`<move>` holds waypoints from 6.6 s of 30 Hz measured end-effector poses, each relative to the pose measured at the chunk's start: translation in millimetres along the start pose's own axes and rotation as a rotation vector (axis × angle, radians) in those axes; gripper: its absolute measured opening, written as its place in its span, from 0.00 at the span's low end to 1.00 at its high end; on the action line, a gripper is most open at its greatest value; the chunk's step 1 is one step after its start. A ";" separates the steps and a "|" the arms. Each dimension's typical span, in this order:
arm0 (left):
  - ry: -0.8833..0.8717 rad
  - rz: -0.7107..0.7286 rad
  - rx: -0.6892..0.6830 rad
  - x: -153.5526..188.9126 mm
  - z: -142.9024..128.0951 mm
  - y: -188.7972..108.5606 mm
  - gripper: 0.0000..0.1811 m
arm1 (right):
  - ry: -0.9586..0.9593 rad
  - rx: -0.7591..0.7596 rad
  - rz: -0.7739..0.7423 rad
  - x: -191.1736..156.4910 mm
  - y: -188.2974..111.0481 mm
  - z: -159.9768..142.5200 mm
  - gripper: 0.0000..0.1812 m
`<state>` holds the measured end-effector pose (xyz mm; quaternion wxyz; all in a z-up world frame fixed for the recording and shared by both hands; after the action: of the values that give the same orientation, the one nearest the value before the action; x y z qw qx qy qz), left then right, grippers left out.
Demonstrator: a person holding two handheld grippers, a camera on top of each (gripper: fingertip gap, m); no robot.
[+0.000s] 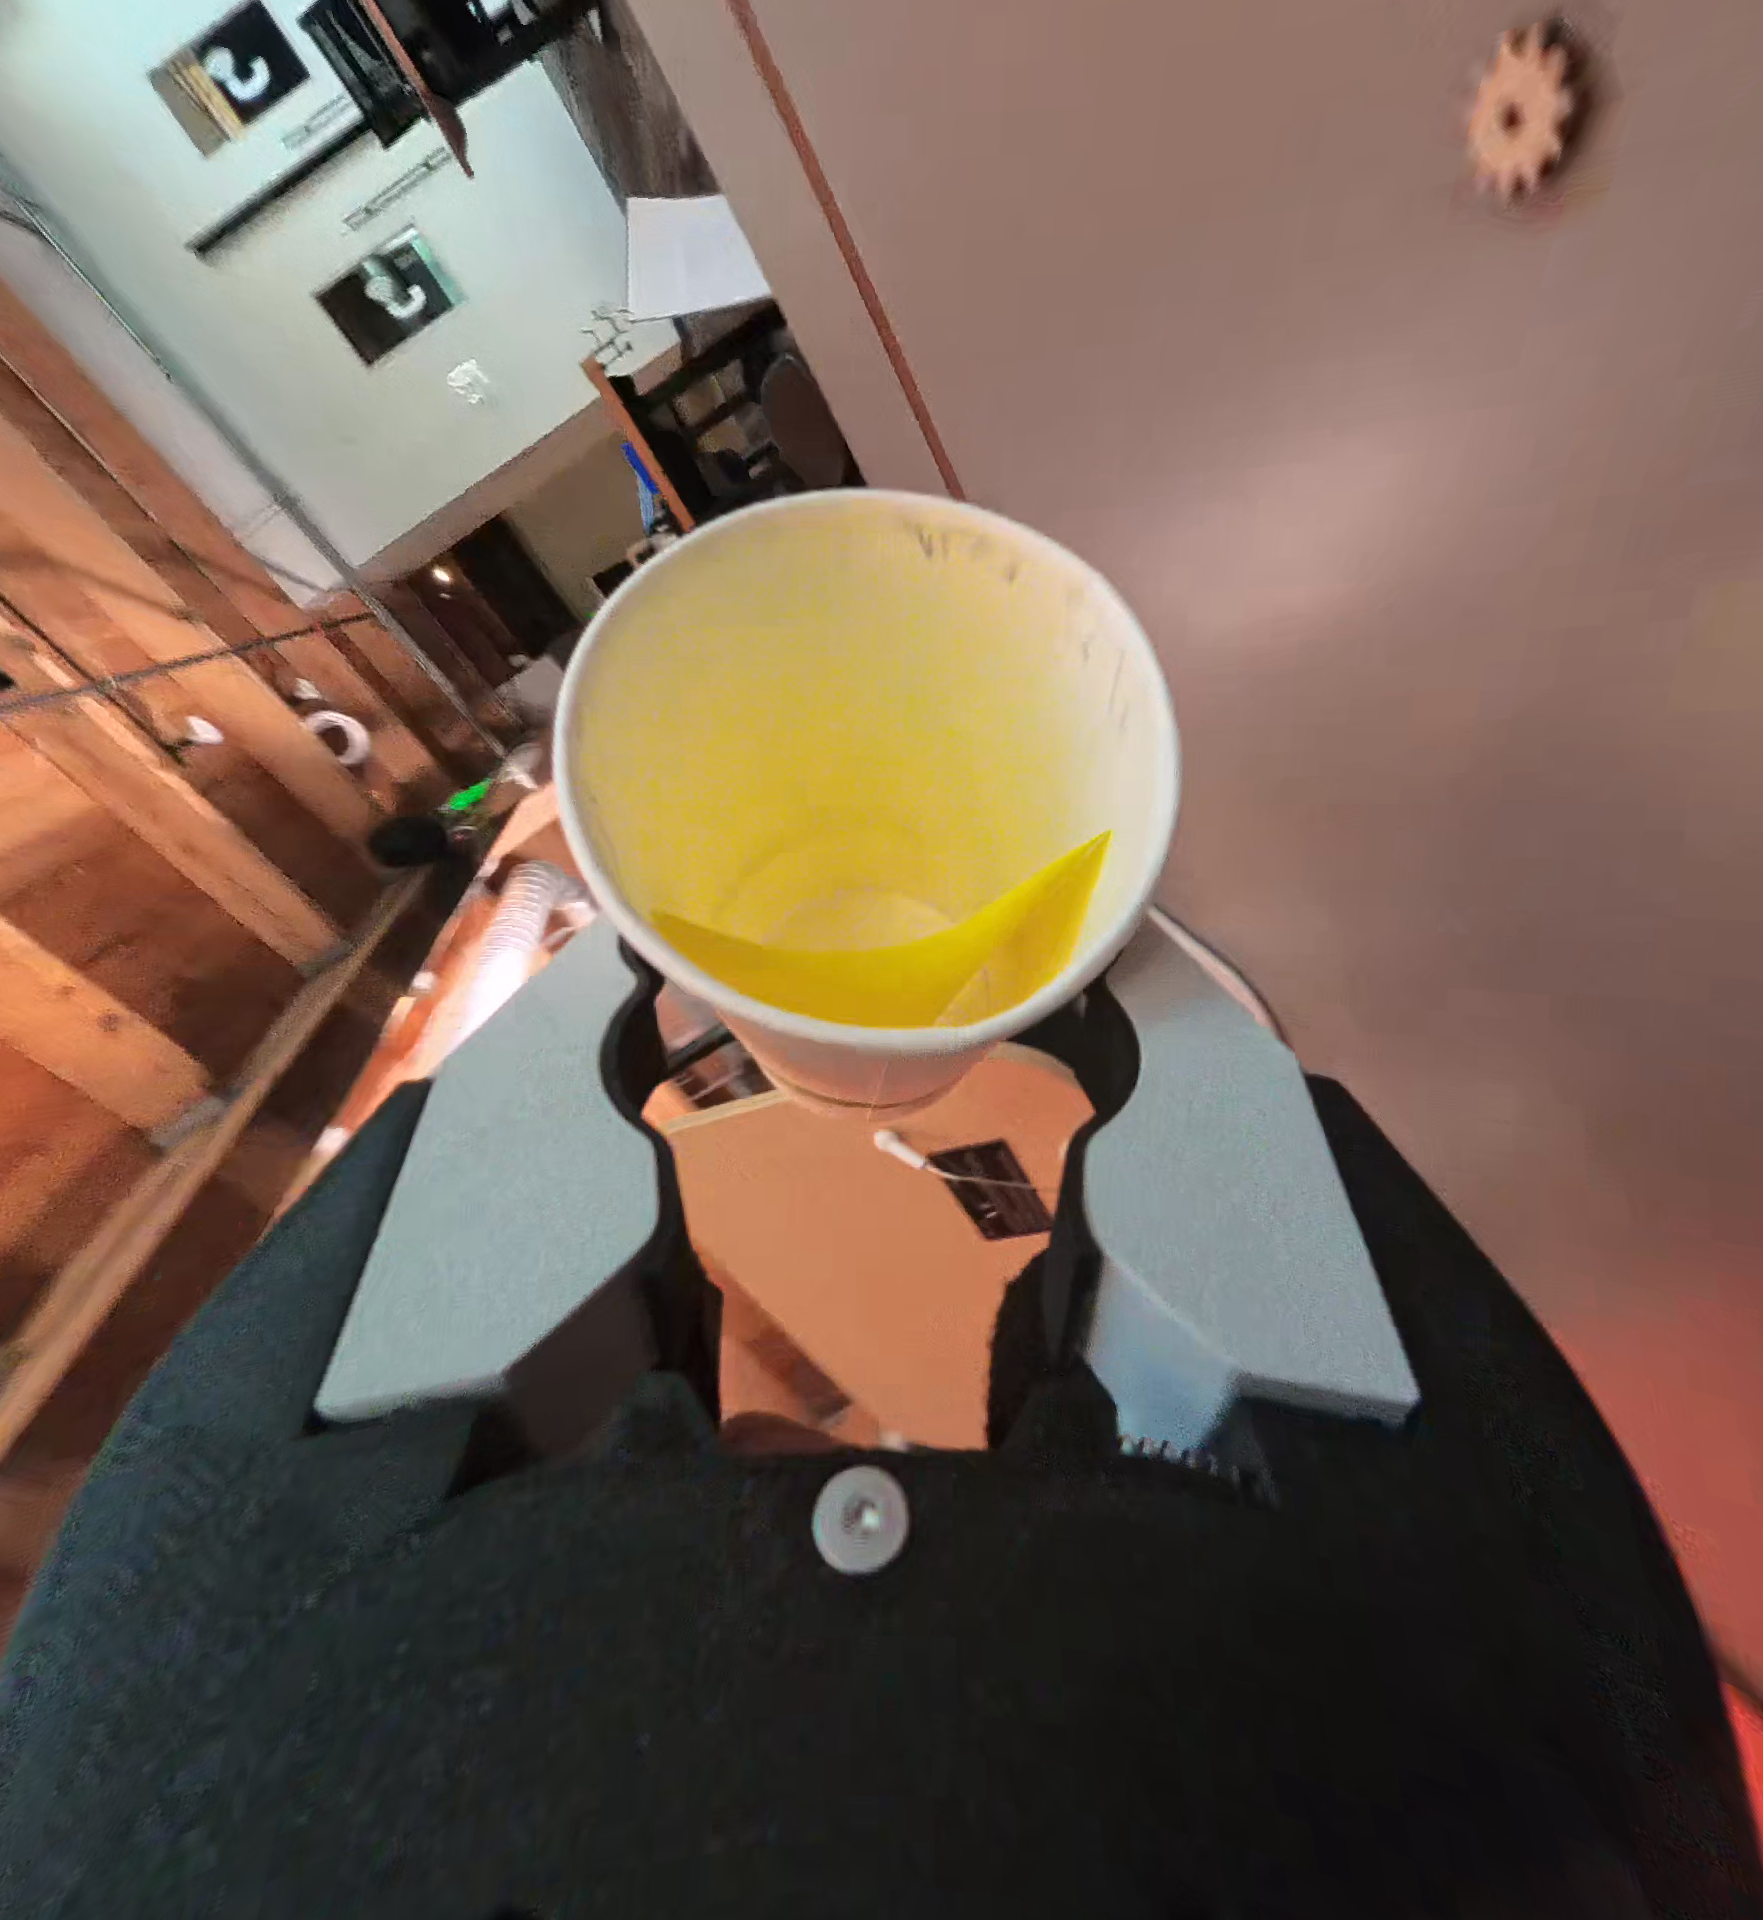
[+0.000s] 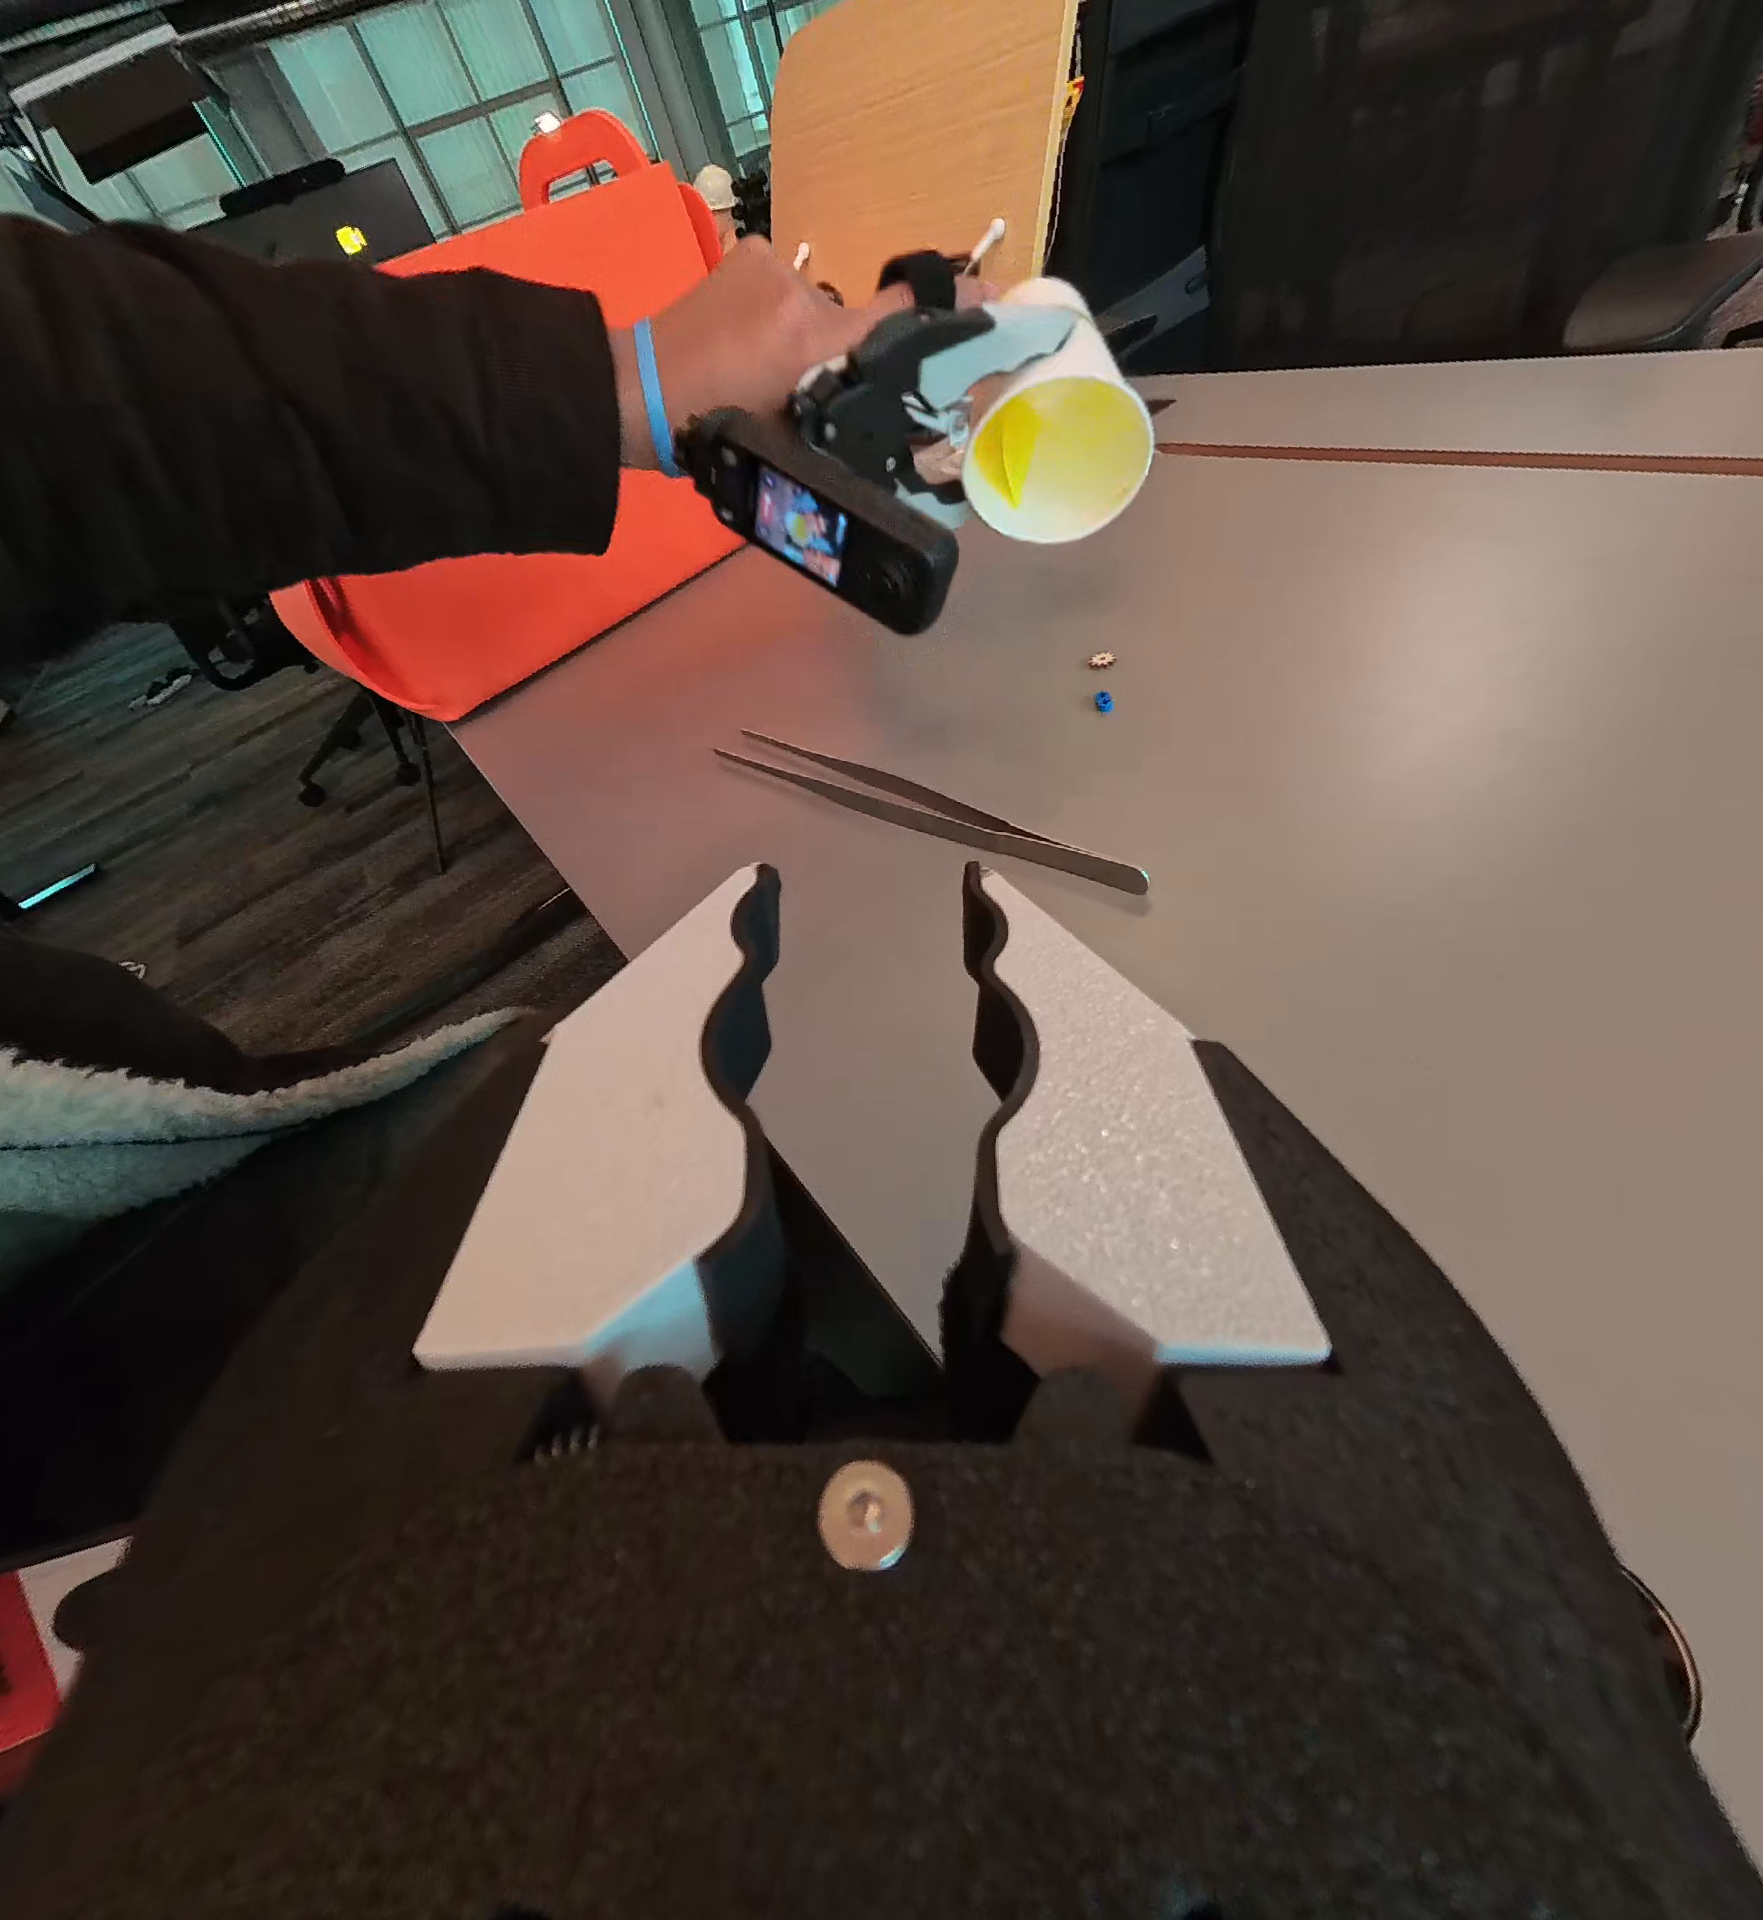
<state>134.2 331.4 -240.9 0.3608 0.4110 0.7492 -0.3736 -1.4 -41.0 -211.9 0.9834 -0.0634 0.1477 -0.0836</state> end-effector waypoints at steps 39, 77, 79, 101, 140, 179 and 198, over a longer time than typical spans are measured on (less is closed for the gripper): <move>-0.616 -0.091 0.042 19.6 -44.3 -70.8 0.45 | 0.291 -0.211 0.024 146.6 223.7 22.9 0.00; -1.633 -0.737 0.554 45.4 14.0 40.6 0.51 | -0.023 -0.170 -0.034 56.9 91.0 14.2 0.30; -1.628 -0.753 0.531 51.4 10.1 31.1 0.53 | -0.035 -0.156 -0.023 55.3 94.8 16.8 0.30; -1.809 -0.573 0.388 34.4 13.5 23.9 0.60 | -0.128 -0.135 0.072 54.2 94.7 20.1 0.31; -0.953 -1.210 0.464 80.5 123.5 -129.4 0.24 | -0.054 -0.148 0.110 58.5 89.5 16.9 0.26; -1.457 -0.964 1.095 -39.9 90.8 -185.9 0.09 | -0.038 -0.076 0.647 9.8 155.3 121.0 0.00; -1.711 -0.904 1.318 -67.6 78.5 -183.1 0.09 | -0.127 -0.155 0.653 -6.0 181.2 115.4 0.05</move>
<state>17.6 170.6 -171.5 0.2990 -0.1707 0.0013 -0.9389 54.1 148.8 -127.9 0.9578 -0.0922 0.1045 0.2513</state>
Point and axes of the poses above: each gripper's, where its closed fingertips meet, y out along the fingers, z out of its top, x = y × z across the jaws, the point moved 3 cm from there along -y, back along the fingers, and after that the axes turned 3 degrees about x, right-handed, at the moved point
